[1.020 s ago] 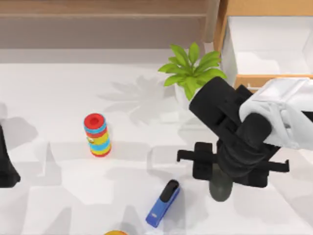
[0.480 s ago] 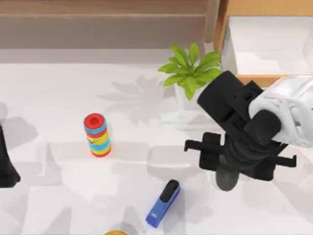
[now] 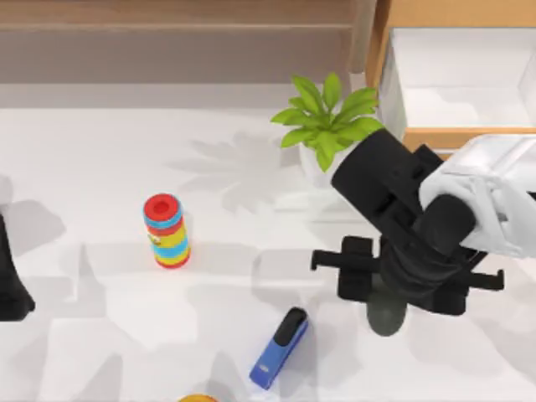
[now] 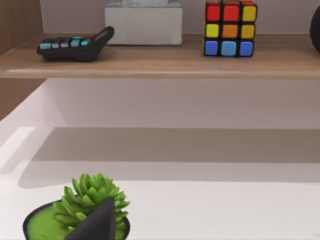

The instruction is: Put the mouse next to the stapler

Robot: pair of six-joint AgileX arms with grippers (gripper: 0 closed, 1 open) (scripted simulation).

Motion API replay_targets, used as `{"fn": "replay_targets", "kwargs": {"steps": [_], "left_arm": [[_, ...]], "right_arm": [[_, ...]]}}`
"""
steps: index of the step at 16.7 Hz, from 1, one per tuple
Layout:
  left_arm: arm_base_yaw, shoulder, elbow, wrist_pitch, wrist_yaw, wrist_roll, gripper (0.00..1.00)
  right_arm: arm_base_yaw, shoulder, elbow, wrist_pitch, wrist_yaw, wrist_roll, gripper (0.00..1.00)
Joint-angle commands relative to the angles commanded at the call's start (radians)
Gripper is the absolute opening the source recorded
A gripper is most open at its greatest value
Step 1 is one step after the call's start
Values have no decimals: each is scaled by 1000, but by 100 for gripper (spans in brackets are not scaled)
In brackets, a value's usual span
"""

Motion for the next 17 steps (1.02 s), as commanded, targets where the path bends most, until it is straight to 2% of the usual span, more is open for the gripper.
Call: {"fn": "replay_targets", "kwargs": {"steps": [4, 9, 17], "left_arm": [[0, 0, 0, 0, 0, 0, 100], [0, 0, 0, 0, 0, 0, 100], [0, 0, 0, 0, 0, 0, 100]], "right_arm": [[52, 55, -3, -43, -63, -53, 0], [58, 64, -10, -49, -68, -58, 0], [58, 64, -10, -49, -68, -58, 60]]}}
